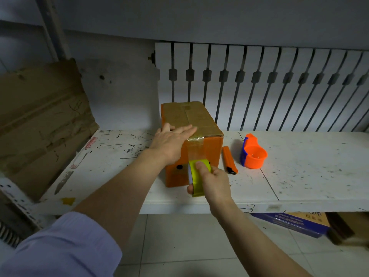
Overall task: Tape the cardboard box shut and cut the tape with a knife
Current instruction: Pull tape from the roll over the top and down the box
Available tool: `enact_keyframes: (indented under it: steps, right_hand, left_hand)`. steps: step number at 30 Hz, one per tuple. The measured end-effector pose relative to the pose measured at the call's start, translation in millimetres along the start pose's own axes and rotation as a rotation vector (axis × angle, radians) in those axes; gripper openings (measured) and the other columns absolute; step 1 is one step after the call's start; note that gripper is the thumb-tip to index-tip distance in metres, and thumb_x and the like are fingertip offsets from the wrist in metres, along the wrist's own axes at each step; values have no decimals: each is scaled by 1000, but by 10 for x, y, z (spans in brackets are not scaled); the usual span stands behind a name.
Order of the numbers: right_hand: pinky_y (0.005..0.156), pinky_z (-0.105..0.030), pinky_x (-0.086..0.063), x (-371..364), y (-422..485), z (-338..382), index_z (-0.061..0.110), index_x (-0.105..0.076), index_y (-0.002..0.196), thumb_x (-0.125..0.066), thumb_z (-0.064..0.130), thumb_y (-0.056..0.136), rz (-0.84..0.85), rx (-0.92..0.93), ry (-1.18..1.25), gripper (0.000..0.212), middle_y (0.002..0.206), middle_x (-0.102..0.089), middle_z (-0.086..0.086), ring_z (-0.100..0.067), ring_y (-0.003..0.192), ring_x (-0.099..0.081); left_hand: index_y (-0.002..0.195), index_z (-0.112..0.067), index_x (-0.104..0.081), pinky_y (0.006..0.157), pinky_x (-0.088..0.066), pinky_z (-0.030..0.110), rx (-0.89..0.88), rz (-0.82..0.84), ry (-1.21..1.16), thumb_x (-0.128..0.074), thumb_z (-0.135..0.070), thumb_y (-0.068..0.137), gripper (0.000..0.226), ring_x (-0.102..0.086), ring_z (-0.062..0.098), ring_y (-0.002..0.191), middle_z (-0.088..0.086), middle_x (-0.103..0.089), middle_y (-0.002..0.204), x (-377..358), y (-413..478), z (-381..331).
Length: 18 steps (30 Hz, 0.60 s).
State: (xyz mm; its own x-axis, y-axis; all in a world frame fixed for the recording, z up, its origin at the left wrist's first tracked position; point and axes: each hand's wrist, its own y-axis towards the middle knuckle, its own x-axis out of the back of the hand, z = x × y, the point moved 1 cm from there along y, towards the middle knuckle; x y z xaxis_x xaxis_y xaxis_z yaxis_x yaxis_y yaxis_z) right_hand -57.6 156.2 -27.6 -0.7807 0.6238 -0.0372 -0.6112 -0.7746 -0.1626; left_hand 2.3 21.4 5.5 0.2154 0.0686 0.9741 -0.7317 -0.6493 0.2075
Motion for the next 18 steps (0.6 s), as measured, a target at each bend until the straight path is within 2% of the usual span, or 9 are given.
enact_keyframes:
  steps: [2, 6, 9, 12, 14, 18]
  right_hand:
    - [60, -39, -55, -2, 21, -24, 18, -59, 73, -55, 29, 90, 8, -12, -27, 20, 73, -62, -5, -25, 48, -58]
    - [70, -47, -57, -8, 21, -170, 14, -57, 73, -54, 36, 90, -18, -92, -101, 28, 59, -61, -10, -27, 49, -59]
    - [69, -42, -57, -33, 74, -154, 16, -57, 73, -53, 37, 90, -19, -74, -105, 27, 63, -63, -9, -25, 48, -60]
    - [71, -43, -58, -60, 156, -106, 19, -56, 73, -52, 36, 91, -2, -36, -103, 25, 68, -64, -8, -25, 50, -61]
    - [68, -39, -57, -74, 189, -100, 18, -56, 74, -51, 36, 91, 11, -31, -100, 25, 68, -63, -6, -24, 50, -60]
    - [61, -31, -53, -68, 251, -166, 21, -53, 81, -42, 31, 94, 47, -87, -96, 20, 79, -65, -15, -22, 52, -61]
  left_hand:
    - [144, -43, -6, 109, -28, 39, -3, -12, -2, -49, 6, 82, 89, -27, 24, 131, -16, -14, 157, -4, -1, 9]
    - [144, -43, -7, 109, -28, 39, -26, -25, -12, -48, 6, 83, 88, -27, 23, 130, -17, -14, 157, 5, -5, 22]
    - [144, -43, -8, 109, -29, 39, -15, -24, -14, -46, 9, 81, 90, -28, 23, 130, -16, -14, 157, 8, 41, 54]
    - [143, -44, -9, 111, -29, 40, 3, -23, -13, -45, 10, 81, 90, -26, 23, 133, -17, -15, 156, -9, 128, 77]
    - [143, -44, -8, 113, -28, 41, 22, -14, -44, -45, 12, 80, 92, -23, 24, 137, -18, -14, 156, -20, 158, 78]
    - [145, -39, -5, 119, -9, 41, 22, -82, -124, -49, 12, 81, 93, -9, 22, 146, -11, -13, 158, -85, 76, 97]
